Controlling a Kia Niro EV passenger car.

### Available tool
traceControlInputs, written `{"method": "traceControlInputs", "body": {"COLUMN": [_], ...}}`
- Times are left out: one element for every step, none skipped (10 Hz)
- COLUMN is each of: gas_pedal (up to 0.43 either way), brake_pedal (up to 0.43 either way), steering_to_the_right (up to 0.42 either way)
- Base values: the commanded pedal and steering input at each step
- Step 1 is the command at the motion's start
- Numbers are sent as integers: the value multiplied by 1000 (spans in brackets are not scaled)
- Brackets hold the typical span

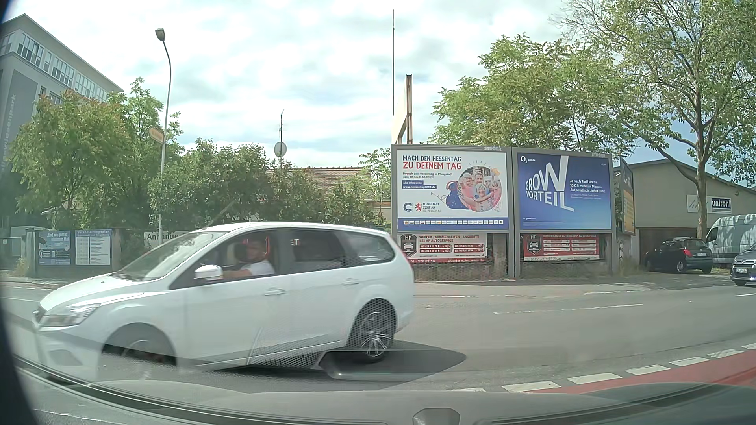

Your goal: Follow the waypoints while adhering to traffic rules and regulations

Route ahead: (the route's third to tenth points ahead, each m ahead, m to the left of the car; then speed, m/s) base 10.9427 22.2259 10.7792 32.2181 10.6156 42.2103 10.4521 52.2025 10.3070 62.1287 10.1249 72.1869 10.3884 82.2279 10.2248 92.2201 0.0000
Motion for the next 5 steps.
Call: {"method": "traceControlInputs", "body": {"gas_pedal": [0,0,0,0,0], "brake_pedal": [171,171,171,171,171], "steering_to_the_right": [-211,-211,-211,-211,-210]}}
